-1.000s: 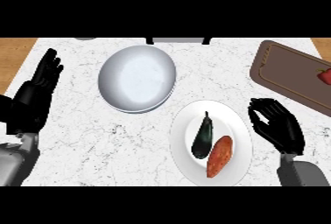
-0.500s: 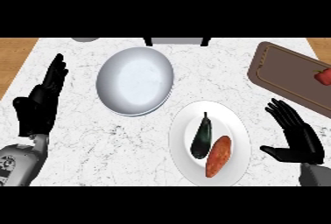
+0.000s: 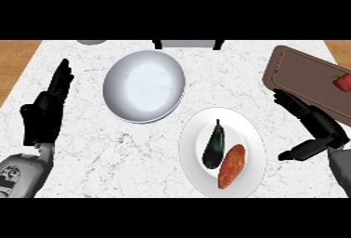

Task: Pick the eggplant from the plate and place it in the bowl

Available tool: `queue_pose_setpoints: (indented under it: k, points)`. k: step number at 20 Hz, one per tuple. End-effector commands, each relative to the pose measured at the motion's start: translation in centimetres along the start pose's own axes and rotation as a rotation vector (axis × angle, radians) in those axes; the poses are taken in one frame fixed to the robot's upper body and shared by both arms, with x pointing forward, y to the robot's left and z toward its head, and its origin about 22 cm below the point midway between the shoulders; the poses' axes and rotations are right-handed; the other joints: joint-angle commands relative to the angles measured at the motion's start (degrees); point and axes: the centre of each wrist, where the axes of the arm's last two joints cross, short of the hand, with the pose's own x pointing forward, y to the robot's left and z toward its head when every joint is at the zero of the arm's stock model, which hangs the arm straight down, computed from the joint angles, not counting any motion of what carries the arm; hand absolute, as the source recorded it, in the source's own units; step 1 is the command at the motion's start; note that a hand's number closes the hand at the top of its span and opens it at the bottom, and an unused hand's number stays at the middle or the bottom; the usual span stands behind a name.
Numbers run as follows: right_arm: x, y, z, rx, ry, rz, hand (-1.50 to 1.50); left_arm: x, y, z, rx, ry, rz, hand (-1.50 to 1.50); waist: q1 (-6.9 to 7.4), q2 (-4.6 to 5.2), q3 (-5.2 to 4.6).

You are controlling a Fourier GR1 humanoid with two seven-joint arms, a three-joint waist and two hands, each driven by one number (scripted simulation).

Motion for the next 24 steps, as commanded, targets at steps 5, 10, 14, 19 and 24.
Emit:
queue_pose_setpoints:
  k: [5, 10, 14, 19, 24]
  points:
    - [3.4, 3.7, -5.4, 0.242, 0.083, 0.106, -1.5, -0.3, 0.0, 1.2, -0.002, -0.008, -0.001, 0.0, -0.06, -0.12, 0.01]
    - [5.7, 6.0, -6.8, 0.339, 0.096, 0.149, -1.5, -0.1, 0.2, 1.3, -0.004, 0.011, 0.004, 0.0, -0.43, -0.2, 0.01]
    - [3.6, 8.3, -7.5, 0.39, 0.161, 0.199, -1.5, -1.0, 0.1, 1.6, -0.012, 0.004, 0.007, 0.0, -0.24, -0.03, 0.03]
    - [4.2, 10.1, -9.1, 0.433, 0.271, 0.281, -1.5, 0.9, -0.8, 0.8, -0.006, -0.011, 0.009, 0.0, -0.39, -0.03, 0.03]
    - [3.0, 11.5, -9.2, 0.434, 0.281, 0.264, -1.5, -0.7, 1.0, 1.7, -0.008, 0.008, -0.001, 0.0, -0.33, -0.05, 0.03]
